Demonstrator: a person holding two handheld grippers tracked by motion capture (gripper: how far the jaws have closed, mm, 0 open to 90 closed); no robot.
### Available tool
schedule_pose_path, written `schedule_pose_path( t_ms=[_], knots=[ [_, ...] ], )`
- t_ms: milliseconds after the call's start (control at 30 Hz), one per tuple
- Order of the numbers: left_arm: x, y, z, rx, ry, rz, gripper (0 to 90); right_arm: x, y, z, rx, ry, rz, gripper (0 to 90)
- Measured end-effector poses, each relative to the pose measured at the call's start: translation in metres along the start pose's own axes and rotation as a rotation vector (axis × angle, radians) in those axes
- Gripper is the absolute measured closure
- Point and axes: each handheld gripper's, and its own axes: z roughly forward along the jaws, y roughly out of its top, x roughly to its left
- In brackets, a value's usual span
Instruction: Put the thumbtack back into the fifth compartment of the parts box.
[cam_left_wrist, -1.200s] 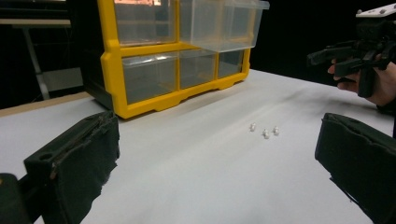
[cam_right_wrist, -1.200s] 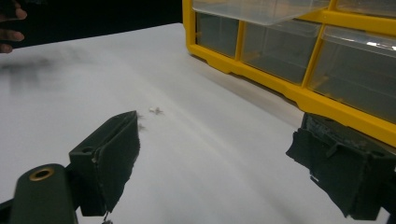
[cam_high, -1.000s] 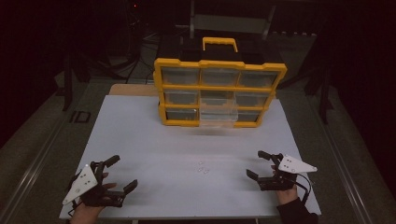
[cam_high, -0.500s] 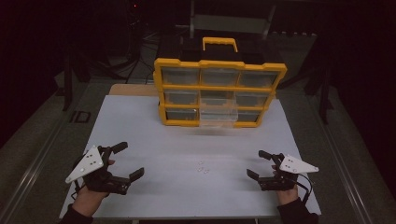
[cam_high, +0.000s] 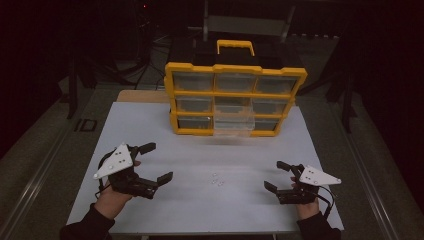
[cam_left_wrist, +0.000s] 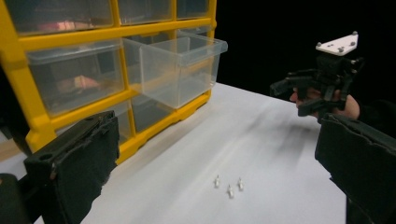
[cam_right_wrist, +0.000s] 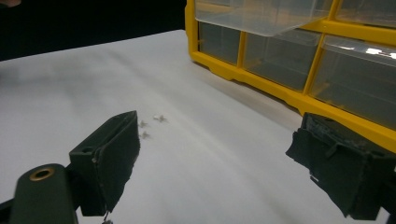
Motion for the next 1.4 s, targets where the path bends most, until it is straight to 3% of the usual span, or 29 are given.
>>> schedule_pose_path(
  t_ms=[100,367,700,1000,1167,1400],
  knots=[
    [-0.003,0.004,0.009,-0.015,-0.029,-0.001,0.0,0.000,0.000,0.000,0.002,0.002,-0.002,13.3],
    [-0.011,0.008,0.041,0.022,-0.087,0.016,0.0,0.000,0.000,0.000,0.000,0.003,-0.002,13.2],
    [-0.014,-0.007,0.077,0.089,-0.131,0.013,6.2,0.001,0.000,0.001,0.002,0.010,-0.005,13.3],
    [-0.020,-0.025,0.101,0.125,-0.152,0.007,14.6,0.001,-0.001,0.002,0.006,0.016,-0.006,13.3],
    [-0.022,-0.033,0.112,0.159,-0.137,-0.004,18.3,0.001,-0.001,0.003,0.005,0.016,-0.007,13.2],
    [-0.021,-0.044,0.128,0.221,-0.122,-0.011,35.0,0.000,-0.001,0.002,0.006,0.019,-0.003,13.3]
  ],
)
